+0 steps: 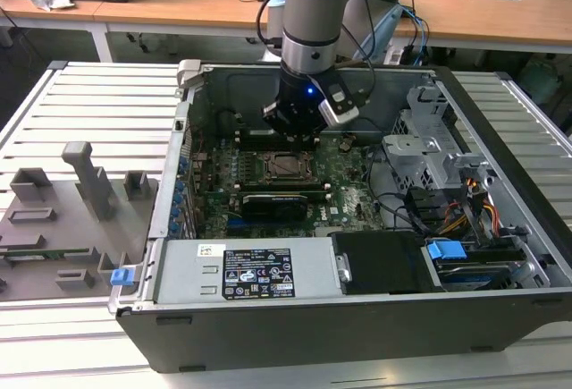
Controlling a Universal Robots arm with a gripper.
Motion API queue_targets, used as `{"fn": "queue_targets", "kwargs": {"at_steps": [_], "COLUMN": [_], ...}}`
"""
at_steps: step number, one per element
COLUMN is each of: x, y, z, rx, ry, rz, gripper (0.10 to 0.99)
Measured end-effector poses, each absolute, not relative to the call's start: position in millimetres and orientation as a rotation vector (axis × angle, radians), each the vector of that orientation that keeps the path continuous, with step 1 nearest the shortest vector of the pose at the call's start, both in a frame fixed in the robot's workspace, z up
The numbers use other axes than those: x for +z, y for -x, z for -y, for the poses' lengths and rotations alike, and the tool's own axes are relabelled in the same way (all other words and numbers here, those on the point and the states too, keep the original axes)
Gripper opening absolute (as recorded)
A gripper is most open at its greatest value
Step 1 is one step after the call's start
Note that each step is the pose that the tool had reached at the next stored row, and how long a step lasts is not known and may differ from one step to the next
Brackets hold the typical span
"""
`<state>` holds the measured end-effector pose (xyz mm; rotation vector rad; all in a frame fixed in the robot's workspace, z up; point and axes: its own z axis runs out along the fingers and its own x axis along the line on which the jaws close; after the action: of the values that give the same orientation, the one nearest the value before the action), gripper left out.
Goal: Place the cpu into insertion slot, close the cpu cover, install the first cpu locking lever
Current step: 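Install the first cpu locking lever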
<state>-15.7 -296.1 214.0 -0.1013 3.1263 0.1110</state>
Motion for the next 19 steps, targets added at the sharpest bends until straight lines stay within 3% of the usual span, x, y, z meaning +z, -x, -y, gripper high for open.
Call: {"fn": "queue_targets", "kwargs": {"at_steps": [13, 19], "x": [214, 231], "y": [16, 16], "z": [303, 303], "rx": [0.111, 0.111], "ry": [0.101, 0.101], "rz": [-3.126, -3.126], "gripper": [0.102, 0.102]}}
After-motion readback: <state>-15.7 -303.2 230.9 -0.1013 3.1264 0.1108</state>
